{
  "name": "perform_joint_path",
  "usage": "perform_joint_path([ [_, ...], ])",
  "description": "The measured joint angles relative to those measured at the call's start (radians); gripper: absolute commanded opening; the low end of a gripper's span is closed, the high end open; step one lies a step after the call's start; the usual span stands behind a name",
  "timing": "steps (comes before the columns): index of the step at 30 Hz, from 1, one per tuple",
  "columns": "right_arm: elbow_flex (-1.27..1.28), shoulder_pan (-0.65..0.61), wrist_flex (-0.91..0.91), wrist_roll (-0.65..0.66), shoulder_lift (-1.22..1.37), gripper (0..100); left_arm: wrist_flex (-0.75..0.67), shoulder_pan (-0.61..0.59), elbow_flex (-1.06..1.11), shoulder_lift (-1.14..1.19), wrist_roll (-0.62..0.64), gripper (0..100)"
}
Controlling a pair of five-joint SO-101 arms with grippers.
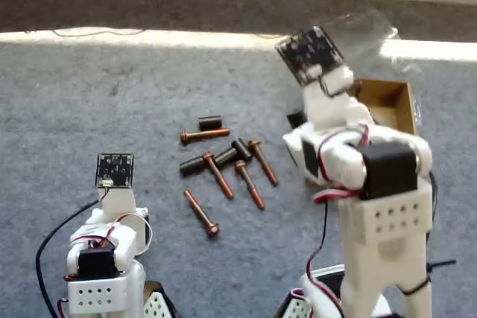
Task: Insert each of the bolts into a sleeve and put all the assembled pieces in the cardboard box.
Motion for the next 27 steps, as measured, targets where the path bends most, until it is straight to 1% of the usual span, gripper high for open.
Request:
perform_joint_path([
  [2, 0.123, 0.002, -0.057, 0.000, -0.094, 0.4, 0.000, 0.000, 0.000, 0.000, -0.012, 1],
  [3, 0.187, 0.002, -0.087, 0.000, -0.141, 0.4, -0.005, 0.000, 0.000, 0.000, -0.041, 1],
  [5, 0.321, 0.000, -0.158, 0.000, -0.236, 0.4, -0.028, 0.000, 0.000, 0.000, -0.130, 1],
  [9, 0.563, 0.003, -0.262, 0.000, -0.405, 0.4, -0.054, 0.000, 0.000, 0.000, -0.359, 1],
  [12, 0.713, 0.003, -0.307, 0.000, -0.506, 0.4, -0.058, 0.000, 0.000, 0.000, -0.474, 1],
  [15, 0.830, 0.003, -0.338, 0.000, -0.592, 0.4, -0.058, 0.000, 0.000, 0.000, -0.512, 1],
  [19, 0.959, 0.003, -0.385, -0.048, -0.700, 0.4, -0.058, 0.000, 0.000, 0.000, -0.534, 1],
  [21, 1.019, 0.003, -0.407, -0.064, -0.749, 0.4, -0.058, 0.000, 0.000, 0.000, -0.586, 1],
  [25, 1.120, 0.005, -0.427, -0.074, -0.833, 0.4, -0.058, 0.000, 0.000, 0.000, -0.733, 1],
  [27, 1.166, 0.005, -0.431, -0.077, -0.870, 0.4, -0.058, 0.000, 0.000, 0.000, -0.766, 1],
])
